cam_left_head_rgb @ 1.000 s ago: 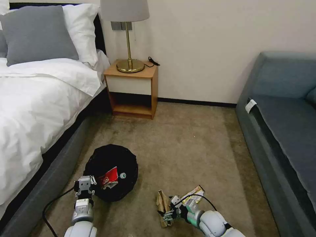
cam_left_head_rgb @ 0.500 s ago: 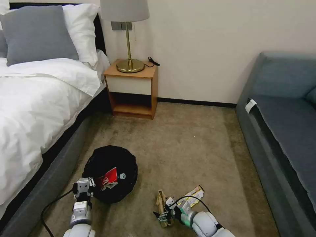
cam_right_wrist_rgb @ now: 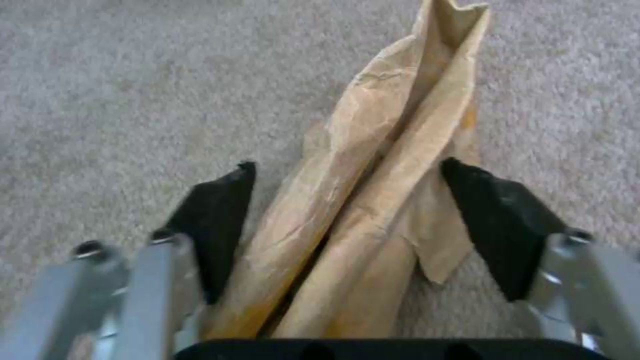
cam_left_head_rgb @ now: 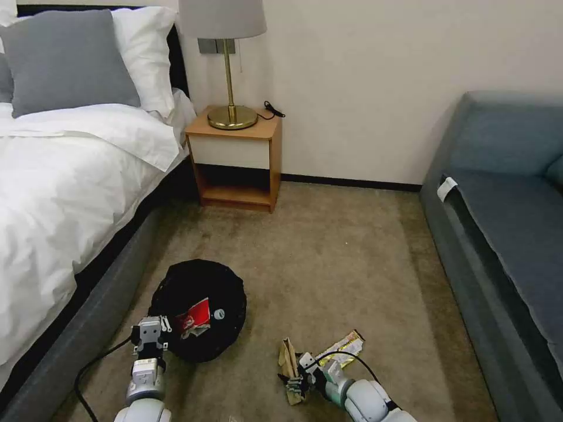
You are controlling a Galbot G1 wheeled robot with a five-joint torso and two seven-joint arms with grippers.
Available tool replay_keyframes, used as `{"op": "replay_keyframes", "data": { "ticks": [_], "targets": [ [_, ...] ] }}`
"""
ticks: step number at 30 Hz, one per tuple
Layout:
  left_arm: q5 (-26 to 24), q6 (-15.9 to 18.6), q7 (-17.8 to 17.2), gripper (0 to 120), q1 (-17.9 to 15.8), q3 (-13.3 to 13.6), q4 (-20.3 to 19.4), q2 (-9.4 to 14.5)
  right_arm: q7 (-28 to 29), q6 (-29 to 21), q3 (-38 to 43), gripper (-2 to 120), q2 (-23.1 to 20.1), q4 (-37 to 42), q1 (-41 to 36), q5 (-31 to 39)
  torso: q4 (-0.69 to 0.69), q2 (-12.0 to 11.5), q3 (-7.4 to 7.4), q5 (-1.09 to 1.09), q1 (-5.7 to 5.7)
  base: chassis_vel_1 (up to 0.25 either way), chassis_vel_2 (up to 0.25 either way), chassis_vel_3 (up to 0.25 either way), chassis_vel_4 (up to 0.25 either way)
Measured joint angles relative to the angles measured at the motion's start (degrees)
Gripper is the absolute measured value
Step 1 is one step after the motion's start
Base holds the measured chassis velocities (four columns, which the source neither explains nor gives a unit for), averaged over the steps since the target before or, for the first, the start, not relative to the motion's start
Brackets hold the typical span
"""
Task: Pick up the trash bin, then pick up the garbage on the floor and place it into the trash bin.
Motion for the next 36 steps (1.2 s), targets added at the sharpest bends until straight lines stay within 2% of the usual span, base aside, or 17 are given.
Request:
{"op": "replay_keyframes", "data": {
  "ticks": [2,5,6,9,10,11,13,14,17,36],
  "targets": [
    [-0.1,0.0,0.0,4,0.2,0.0,-0.3,0.1,-0.1,0.1,0.3,58,0.1,0.0,-0.1,-0.2,0.00,0.0,0.00,-0.01,0.00,0.000,0.000,0.000,0.000],
    [-0.2,0.0,0.0,4,0.3,0.0,-0.5,0.2,-0.1,0.1,0.4,51,0.2,0.0,-0.2,-0.3,0.00,0.0,0.00,0.00,0.00,0.000,0.000,0.000,0.000],
    [-0.2,0.0,0.0,4,0.4,-0.1,-0.8,0.2,-0.2,0.1,0.5,44,0.3,0.0,-0.3,-0.4,0.00,0.0,0.00,0.01,0.00,0.000,0.000,0.000,0.000],
    [-0.3,0.0,0.0,4,0.6,-0.2,-1.0,0.3,-0.2,0.2,0.6,37,0.3,0.0,-0.3,-0.4,0.00,0.0,0.00,0.00,0.00,0.000,0.000,0.000,0.000],
    [-0.4,0.0,0.0,4,0.8,-0.3,-1.3,0.4,-0.3,0.2,0.7,29,0.4,0.0,-0.4,-0.5,0.00,0.0,0.00,0.01,0.00,0.000,0.000,0.000,0.000],
    [-0.4,0.0,0.0,4,0.8,-0.3,-1.3,0.4,-0.3,0.2,0.7,29,0.4,0.0,-0.4,-0.5,0.00,0.0,0.00,0.01,0.00,0.000,0.000,0.000,0.000],
    [-0.6,-0.1,0.0,4,1.0,-0.5,-1.7,0.6,-0.4,0.2,1.0,17,0.5,0.0,-0.4,-0.6,0.00,0.0,0.00,0.01,0.00,0.000,0.000,0.000,0.000],
    [-0.6,-0.1,0.0,4,1.0,-0.5,-1.7,0.6,-0.4,0.2,1.0,17,0.5,0.0,-0.4,-0.6,0.00,0.0,0.00,0.01,0.00,0.000,0.000,0.000,0.000],
    [-0.7,-0.1,0.0,4,1.2,-0.7,-2.1,0.7,-0.5,0.4,1.4,2,0.6,0.0,-0.5,-0.8,0.00,0.0,0.00,0.01,0.00,0.000,0.000,0.000,0.000],
    [-0.7,-0.5,0.0,4,1.8,-0.6,-3.2,0.7,-0.5,1.5,5.1,0,0.5,1.2,0.0,-1.0,0.00,0.0,0.00,0.01,0.00,0.000,0.000,0.000,0.000]
  ]
}}
